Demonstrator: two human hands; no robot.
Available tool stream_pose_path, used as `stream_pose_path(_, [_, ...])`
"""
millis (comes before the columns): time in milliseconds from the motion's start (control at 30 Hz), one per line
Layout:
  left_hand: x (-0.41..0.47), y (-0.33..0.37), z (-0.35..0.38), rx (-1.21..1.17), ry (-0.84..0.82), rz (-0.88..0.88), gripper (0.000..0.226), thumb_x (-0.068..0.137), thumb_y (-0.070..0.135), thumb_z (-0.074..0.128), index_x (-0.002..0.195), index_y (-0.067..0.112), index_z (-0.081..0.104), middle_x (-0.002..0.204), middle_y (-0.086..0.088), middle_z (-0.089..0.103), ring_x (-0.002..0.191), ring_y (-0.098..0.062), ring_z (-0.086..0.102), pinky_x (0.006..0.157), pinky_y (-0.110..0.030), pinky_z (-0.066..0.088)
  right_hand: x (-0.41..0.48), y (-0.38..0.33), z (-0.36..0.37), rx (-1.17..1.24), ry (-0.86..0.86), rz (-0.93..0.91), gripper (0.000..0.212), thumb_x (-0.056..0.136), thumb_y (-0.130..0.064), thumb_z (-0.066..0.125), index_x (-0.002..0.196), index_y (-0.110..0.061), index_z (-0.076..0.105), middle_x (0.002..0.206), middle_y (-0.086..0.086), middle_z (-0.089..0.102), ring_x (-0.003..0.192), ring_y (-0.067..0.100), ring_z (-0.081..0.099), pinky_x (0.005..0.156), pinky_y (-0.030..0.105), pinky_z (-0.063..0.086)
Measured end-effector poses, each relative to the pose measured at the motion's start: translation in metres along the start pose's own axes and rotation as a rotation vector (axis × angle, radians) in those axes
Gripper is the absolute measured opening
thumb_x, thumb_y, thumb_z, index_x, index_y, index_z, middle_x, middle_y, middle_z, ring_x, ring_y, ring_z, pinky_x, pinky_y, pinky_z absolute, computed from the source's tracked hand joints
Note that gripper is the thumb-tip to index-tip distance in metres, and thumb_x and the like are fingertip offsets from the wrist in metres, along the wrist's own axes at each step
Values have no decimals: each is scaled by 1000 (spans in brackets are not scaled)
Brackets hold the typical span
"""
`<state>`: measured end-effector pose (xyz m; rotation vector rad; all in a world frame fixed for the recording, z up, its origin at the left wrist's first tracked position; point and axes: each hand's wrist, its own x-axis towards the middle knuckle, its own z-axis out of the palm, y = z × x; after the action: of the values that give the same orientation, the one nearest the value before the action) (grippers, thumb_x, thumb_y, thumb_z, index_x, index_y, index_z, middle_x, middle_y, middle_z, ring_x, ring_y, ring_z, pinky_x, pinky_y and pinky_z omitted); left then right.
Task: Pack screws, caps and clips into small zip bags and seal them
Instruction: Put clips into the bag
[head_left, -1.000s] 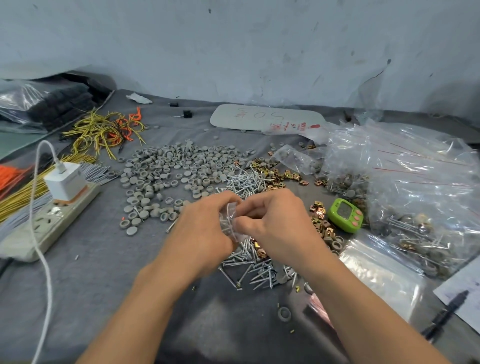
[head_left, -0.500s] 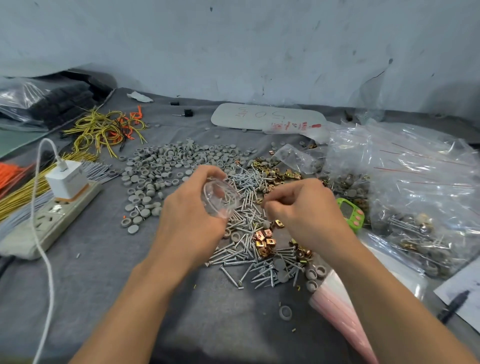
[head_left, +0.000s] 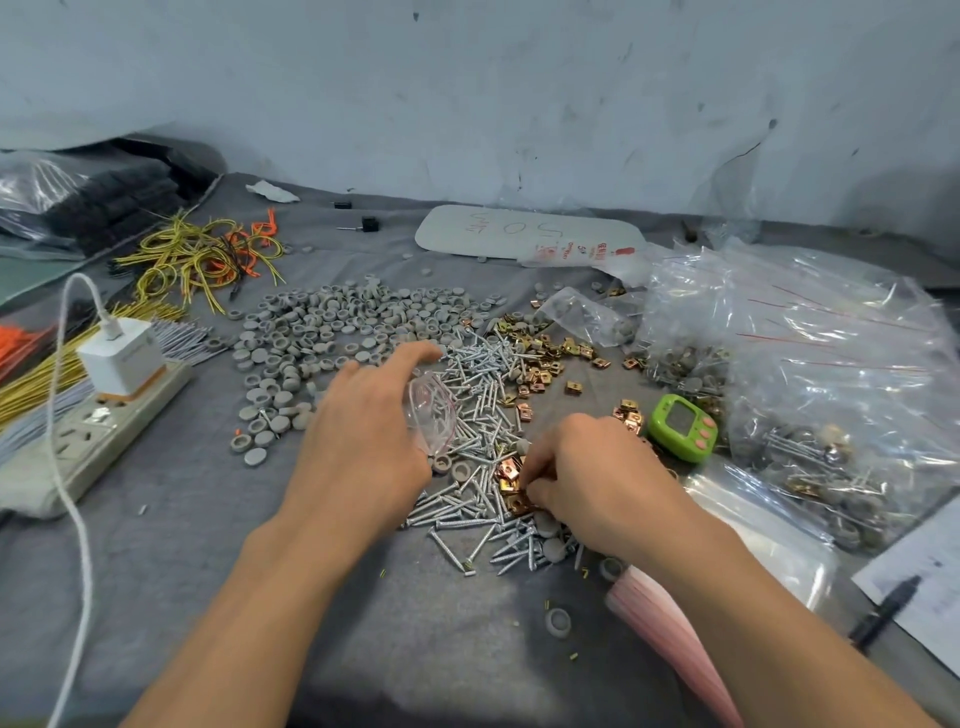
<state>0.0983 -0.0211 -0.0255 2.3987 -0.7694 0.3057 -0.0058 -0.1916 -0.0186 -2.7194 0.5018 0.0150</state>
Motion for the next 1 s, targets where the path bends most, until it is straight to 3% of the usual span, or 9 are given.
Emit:
stream_pose_path(67, [0, 1, 2, 7, -34, -7, 89, 72, -4, 70, 131, 55, 41, 94, 12, 58, 96, -21, 54, 76, -42, 52, 1, 4, -2, 66, 73, 21, 14, 92, -23, 72, 92, -34, 81, 85, -13, 74, 81, 12, 70, 76, 30, 59])
stream_pose_path(200, [-1, 7, 8, -4, -88, 1, 99, 71, -6, 73, 133, 60, 36, 97, 12, 60, 100, -20, 57, 82, -44, 57, 2, 16, -11, 424, 199, 56, 19, 86, -16, 80, 79, -34, 83, 69, -18, 74, 65, -5, 68, 55, 8, 48])
stream_pose_path(400, [-2, 11, 12, -22, -107, 19, 99, 73, -3, 75, 136, 60, 32, 100, 12, 62, 101, -19, 55, 81, -39, 53, -3, 17, -14, 774, 116, 21, 29, 80, -3, 81, 80, -32, 82, 74, -3, 78, 65, 6, 70, 71, 29, 54])
stream_pose_path(567, [-4, 16, 9, -51, -125, 13, 98, 73, 2, 77, 135, 62, 32, 101, 12, 63, 98, -22, 60, 82, -48, 58, -2, 12, -13, 1011, 35, -8, 23, 88, -2, 74, 86, -23, 84, 81, 12, 78, 63, 15, 60, 63, 26, 49])
stream_pose_path(833, [-6, 20, 3, -55, -145, 3, 95, 75, 5, 79, 135, 62, 32, 108, 9, 64, 103, -30, 64, 88, -52, 57, -3, 8, -15, 1204, -36, -16, 34, 84, 11, 73, 80, -21, 84, 80, 4, 77, 71, 9, 68, 65, 19, 54])
stream_pose_path(1000, [-6, 18, 3, -62, -115, 20, 92, 78, 7, 79, 136, 61, 32, 107, 11, 63, 96, -20, 58, 84, -41, 53, -2, 5, -13, 1248, -49, -20, 38, 83, 16, 70, 77, -20, 83, 78, 5, 75, 72, 13, 66, 68, 24, 51])
